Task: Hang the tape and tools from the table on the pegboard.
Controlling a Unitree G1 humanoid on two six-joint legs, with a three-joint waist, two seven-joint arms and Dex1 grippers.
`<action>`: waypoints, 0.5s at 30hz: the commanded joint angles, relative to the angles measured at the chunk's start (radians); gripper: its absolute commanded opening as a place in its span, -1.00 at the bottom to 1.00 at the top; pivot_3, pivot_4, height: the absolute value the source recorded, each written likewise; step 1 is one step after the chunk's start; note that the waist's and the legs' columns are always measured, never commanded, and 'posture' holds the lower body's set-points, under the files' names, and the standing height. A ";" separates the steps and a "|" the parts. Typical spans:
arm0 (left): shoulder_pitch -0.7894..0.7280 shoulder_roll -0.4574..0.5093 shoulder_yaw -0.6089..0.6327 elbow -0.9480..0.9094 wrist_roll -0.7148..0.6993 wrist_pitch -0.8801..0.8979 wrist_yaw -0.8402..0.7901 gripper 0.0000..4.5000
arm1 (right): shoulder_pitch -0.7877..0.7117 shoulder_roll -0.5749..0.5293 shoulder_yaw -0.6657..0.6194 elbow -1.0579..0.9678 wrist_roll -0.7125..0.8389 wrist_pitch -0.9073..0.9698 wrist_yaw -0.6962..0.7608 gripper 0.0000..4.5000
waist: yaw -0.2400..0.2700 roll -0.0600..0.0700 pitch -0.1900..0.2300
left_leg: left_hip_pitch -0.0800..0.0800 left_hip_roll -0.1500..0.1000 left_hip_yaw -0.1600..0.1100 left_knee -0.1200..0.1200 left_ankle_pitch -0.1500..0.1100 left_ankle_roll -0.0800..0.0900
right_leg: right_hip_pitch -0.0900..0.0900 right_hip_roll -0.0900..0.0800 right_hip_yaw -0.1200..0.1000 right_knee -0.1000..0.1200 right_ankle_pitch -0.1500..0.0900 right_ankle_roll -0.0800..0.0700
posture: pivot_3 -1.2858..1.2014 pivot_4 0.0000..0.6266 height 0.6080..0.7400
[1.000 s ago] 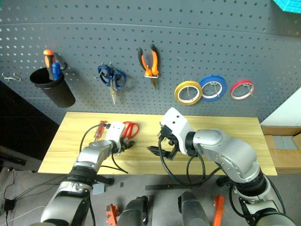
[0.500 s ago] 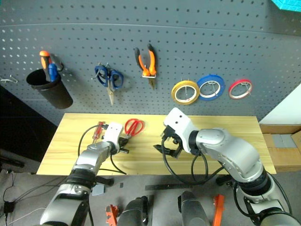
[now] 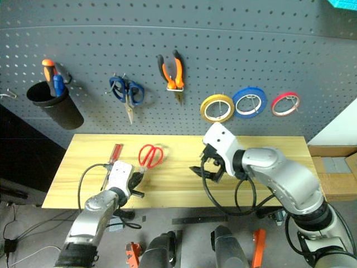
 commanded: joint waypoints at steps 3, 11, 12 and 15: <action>0.179 0.047 0.074 -0.217 0.089 -0.287 0.056 -0.92 | 0.017 -0.070 -0.073 -0.077 0.041 -0.072 0.090 1.00 | -0.001 -0.001 0.005 | 0.000 0.001 0.001 -0.002 0.000 0.000 | 0.000 -0.001 0.002 -0.001 0.000 0.000 | -0.10 -0.07 1.00; 0.210 0.073 0.169 -0.382 0.123 -0.379 0.095 -0.92 | -0.020 -0.083 -0.143 -0.054 0.092 -0.148 0.162 1.00 | 0.009 -0.003 0.009 | 0.000 -0.001 0.002 -0.003 0.000 0.000 | 0.000 -0.003 0.001 -0.002 0.000 0.000 | -0.07 -0.08 1.00; 0.193 0.080 0.189 -0.400 0.117 -0.369 0.096 -0.92 | -0.034 -0.079 -0.158 -0.043 0.103 -0.149 0.164 1.00 | 0.010 -0.003 0.009 | 0.000 -0.001 0.002 -0.003 0.000 0.000 | -0.001 -0.003 0.001 -0.002 0.000 0.000 | -0.07 -0.08 1.00; 0.143 0.094 0.222 -0.425 0.112 -0.350 0.096 -0.92 | -0.055 -0.076 -0.176 -0.021 0.111 -0.161 0.165 1.00 | 0.017 -0.003 0.010 | 0.000 -0.001 0.002 -0.003 0.000 0.000 | -0.001 -0.002 0.001 -0.002 0.000 0.000 | -0.06 -0.10 1.00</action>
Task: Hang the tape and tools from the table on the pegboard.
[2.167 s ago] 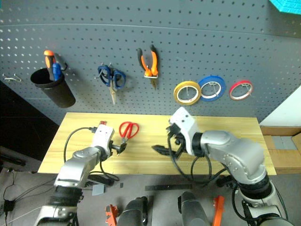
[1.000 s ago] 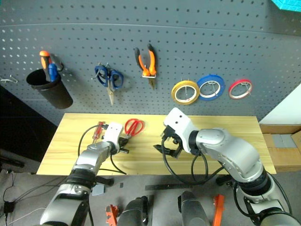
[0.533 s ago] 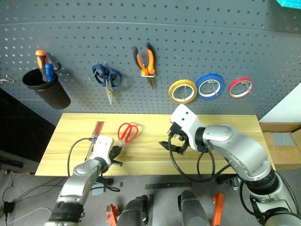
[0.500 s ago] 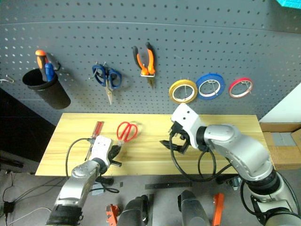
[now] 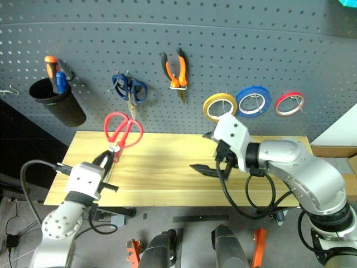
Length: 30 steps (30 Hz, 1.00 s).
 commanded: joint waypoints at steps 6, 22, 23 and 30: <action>-0.134 0.030 0.059 -0.051 -0.005 0.009 0.005 -0.92 | -0.029 -0.003 -0.027 0.024 0.000 -0.064 0.012 1.00 | 0.008 0.000 0.000 | 0.000 -0.001 0.000 -0.001 0.000 0.000 | 0.000 0.001 0.000 0.000 0.000 0.000 | -0.05 -0.16 1.00; -0.311 0.077 -0.045 0.197 0.017 -0.092 -0.079 -0.92 | -0.042 0.020 -0.001 0.024 -0.026 -0.084 -0.016 1.00 | 0.010 0.000 0.000 | 0.000 -0.001 -0.001 -0.001 0.000 0.000 | 0.000 0.001 -0.001 0.000 0.000 0.000 | -0.08 -0.16 1.00; -0.321 0.077 -0.044 0.212 0.021 -0.096 -0.075 -0.92 | -0.043 0.025 -0.003 0.026 -0.027 -0.087 -0.021 1.00 | 0.010 0.000 0.000 | 0.000 -0.001 -0.001 -0.001 0.000 0.000 | 0.000 0.001 -0.001 0.000 0.000 0.000 | -0.09 -0.16 1.00; -0.358 0.066 -0.038 0.271 0.019 -0.094 -0.059 -0.92 | -0.083 0.088 -0.036 0.059 -0.048 -0.131 -0.075 1.00 | 0.008 0.000 0.000 | 0.000 -0.001 -0.001 -0.001 0.000 0.000 | 0.000 0.001 -0.002 0.001 0.000 0.000 | -0.09 -0.16 1.00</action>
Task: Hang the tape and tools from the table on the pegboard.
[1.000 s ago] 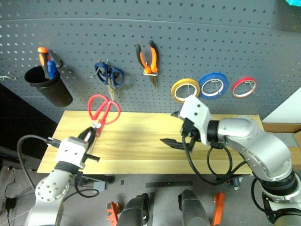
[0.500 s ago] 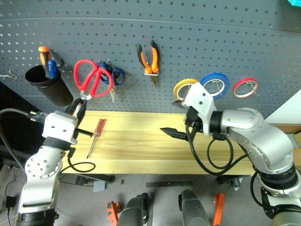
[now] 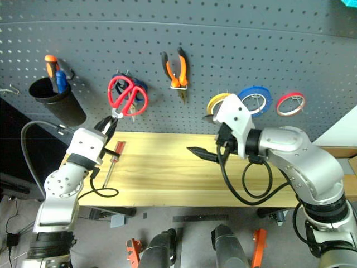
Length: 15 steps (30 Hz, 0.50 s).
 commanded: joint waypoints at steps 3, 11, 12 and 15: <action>-0.026 -0.001 0.009 0.009 -0.004 0.000 0.027 -0.92 | -0.054 0.045 -0.049 -0.005 -0.002 -0.055 -0.040 1.00 | 0.001 0.000 0.000 | 0.000 0.000 0.000 0.000 0.000 0.000 | 0.000 0.000 0.000 0.000 0.000 0.000 | -0.09 -0.15 1.00; -0.034 -0.002 -0.017 0.044 0.010 -0.009 0.025 -0.92 | -0.065 0.068 -0.050 0.001 -0.008 -0.067 -0.051 1.00 | 0.001 0.000 0.000 | 0.000 0.000 -0.001 0.001 0.000 0.000 | 0.000 -0.001 0.000 0.001 0.000 0.000 | -0.09 -0.15 1.00; -0.030 -0.005 -0.014 0.043 0.008 -0.007 0.030 -0.92 | -0.065 0.069 -0.049 0.001 -0.008 -0.067 -0.052 1.00 | 0.001 0.000 0.000 | 0.000 0.000 -0.001 0.001 0.000 0.000 | 0.000 -0.001 0.000 0.001 0.000 0.000 | -0.09 -0.14 1.00; -0.015 -0.009 -0.015 0.039 -0.003 0.006 0.022 -0.49 | -0.064 0.072 -0.047 0.000 -0.009 -0.065 -0.054 1.00 | 0.001 0.000 0.000 | 0.000 0.001 -0.001 0.001 0.000 0.000 | 0.000 -0.001 0.000 0.001 0.000 0.000 | -0.09 -0.14 1.00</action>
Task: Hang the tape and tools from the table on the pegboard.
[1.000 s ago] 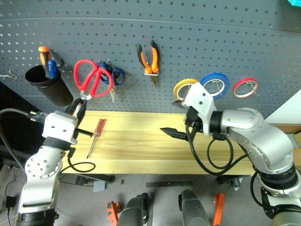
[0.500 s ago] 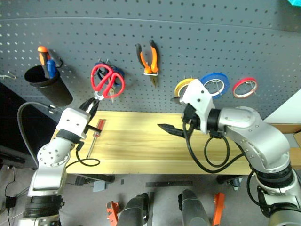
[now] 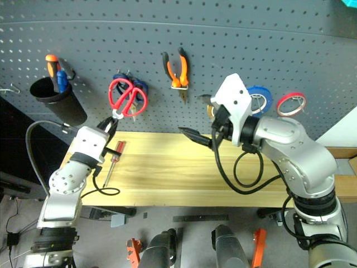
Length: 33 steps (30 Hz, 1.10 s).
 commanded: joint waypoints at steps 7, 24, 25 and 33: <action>0.098 -0.035 -0.013 -0.045 -0.020 0.068 -0.002 0.55 | 0.061 0.020 0.013 -0.016 -0.008 0.036 -0.056 1.00 | 0.000 0.000 0.000 | 0.000 0.000 0.000 0.000 0.000 0.000 | 0.000 0.000 0.000 0.000 0.000 0.000 | -0.08 -0.13 1.00; -0.036 -0.007 0.145 0.151 -0.196 0.641 0.014 0.98 | 0.122 0.419 0.183 0.123 -0.127 0.332 -0.428 1.00 | 0.001 0.000 0.001 | 0.000 0.000 -0.002 0.002 0.000 0.000 | 0.000 0.003 -0.001 0.001 0.000 0.000 | -0.05 -0.02 1.00; -0.063 0.003 0.145 0.189 -0.200 0.655 0.011 0.98 | 0.110 0.425 0.210 0.138 -0.140 0.322 -0.428 1.00 | 0.001 0.000 0.002 | 0.000 0.001 -0.002 0.002 0.000 0.000 | 0.000 0.003 -0.001 0.001 0.000 0.000 | -0.05 0.01 1.00; -0.236 0.018 0.118 0.450 -0.221 0.669 -0.023 0.98 | 0.034 0.457 0.306 0.184 -0.196 0.283 -0.404 1.00 | 0.002 0.000 0.024 | 0.000 0.000 -0.002 0.001 0.000 0.000 | 0.000 0.002 -0.002 0.001 0.000 0.000 | -0.06 0.13 1.00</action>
